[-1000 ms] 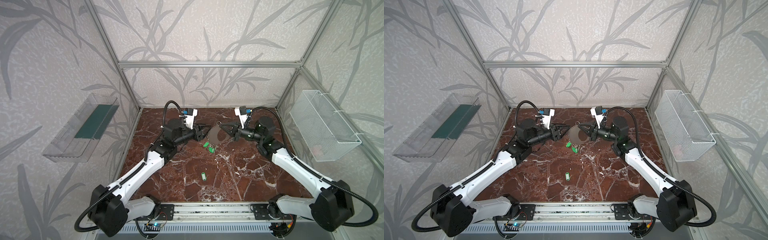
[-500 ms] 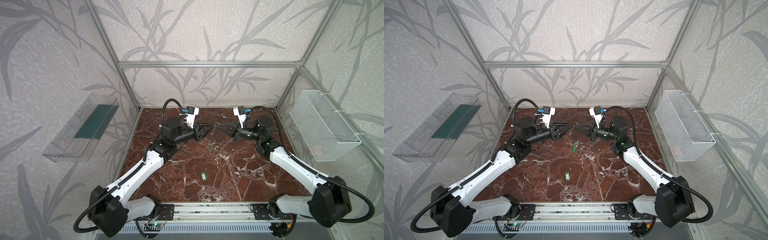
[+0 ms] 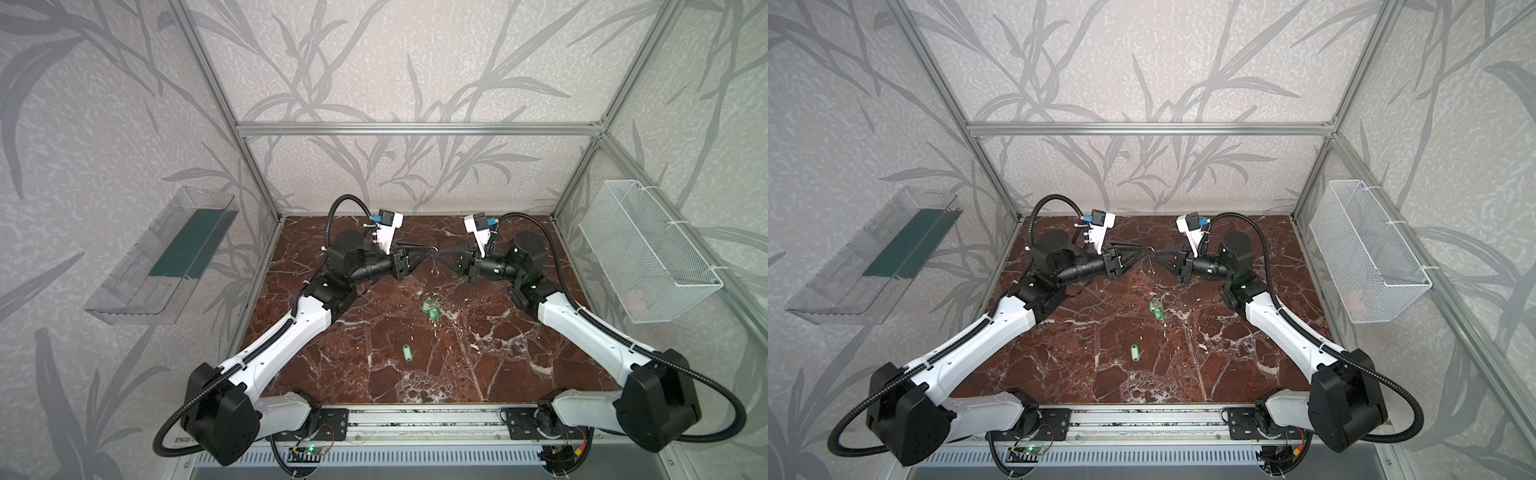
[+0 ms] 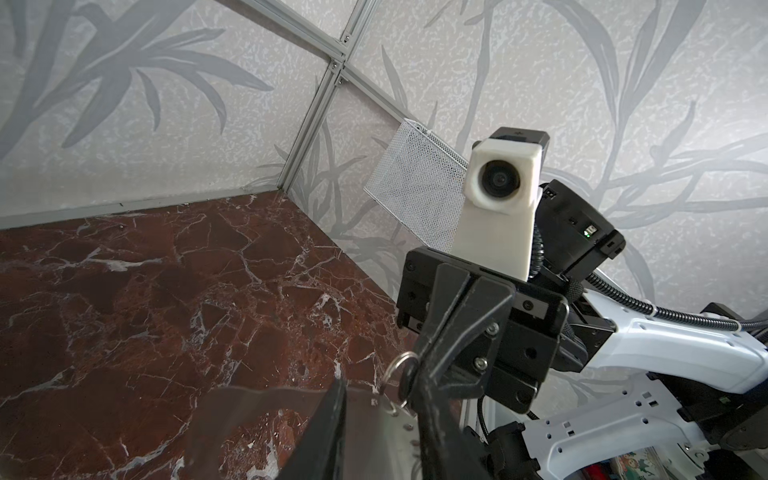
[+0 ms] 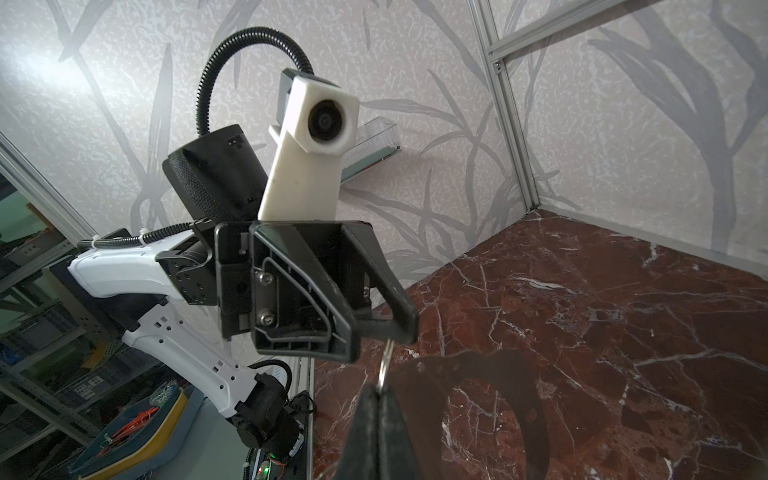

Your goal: Put the keys on the keyring

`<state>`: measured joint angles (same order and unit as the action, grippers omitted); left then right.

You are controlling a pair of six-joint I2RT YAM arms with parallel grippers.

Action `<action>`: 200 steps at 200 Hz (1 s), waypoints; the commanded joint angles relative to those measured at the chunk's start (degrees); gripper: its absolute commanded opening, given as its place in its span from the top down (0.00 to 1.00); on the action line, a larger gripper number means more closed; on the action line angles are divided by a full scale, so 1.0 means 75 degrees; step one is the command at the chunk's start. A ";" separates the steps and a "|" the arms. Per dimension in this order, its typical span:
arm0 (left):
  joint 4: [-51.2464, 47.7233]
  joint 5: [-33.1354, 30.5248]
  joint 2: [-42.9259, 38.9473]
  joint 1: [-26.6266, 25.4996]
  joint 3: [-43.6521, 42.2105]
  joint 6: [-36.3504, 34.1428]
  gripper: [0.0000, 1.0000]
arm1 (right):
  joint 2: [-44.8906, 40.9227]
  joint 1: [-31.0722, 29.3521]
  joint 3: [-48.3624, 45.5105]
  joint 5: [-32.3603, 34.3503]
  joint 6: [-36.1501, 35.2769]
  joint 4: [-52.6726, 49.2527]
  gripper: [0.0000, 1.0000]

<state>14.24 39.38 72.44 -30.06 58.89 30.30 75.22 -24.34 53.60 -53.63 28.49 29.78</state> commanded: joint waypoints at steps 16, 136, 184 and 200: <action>0.0538 0.0449 0.0180 -0.0059 0.0233 0.0240 0.73 | -0.0086 -0.0059 0.0118 -0.0181 0.0033 0.0477 1.00; 0.0126 0.0110 -0.0224 -0.0124 0.0125 -0.0250 1.00 | -0.0510 0.0049 -0.0092 0.0513 -0.0389 -0.0478 0.82; -0.0679 -0.0028 -0.0294 -0.0143 0.0309 -0.0809 1.00 | -0.1194 0.0492 -0.0631 0.1063 -0.0194 -0.0584 0.63; -0.0920 -0.0021 -0.0284 -0.0160 0.0394 -0.1012 1.00 | -0.1275 0.0491 -0.0559 0.1062 -0.0298 -0.0862 0.63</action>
<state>9.74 39.51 72.07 -30.98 58.92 26.59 67.51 -20.86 49.32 -46.78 26.98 25.34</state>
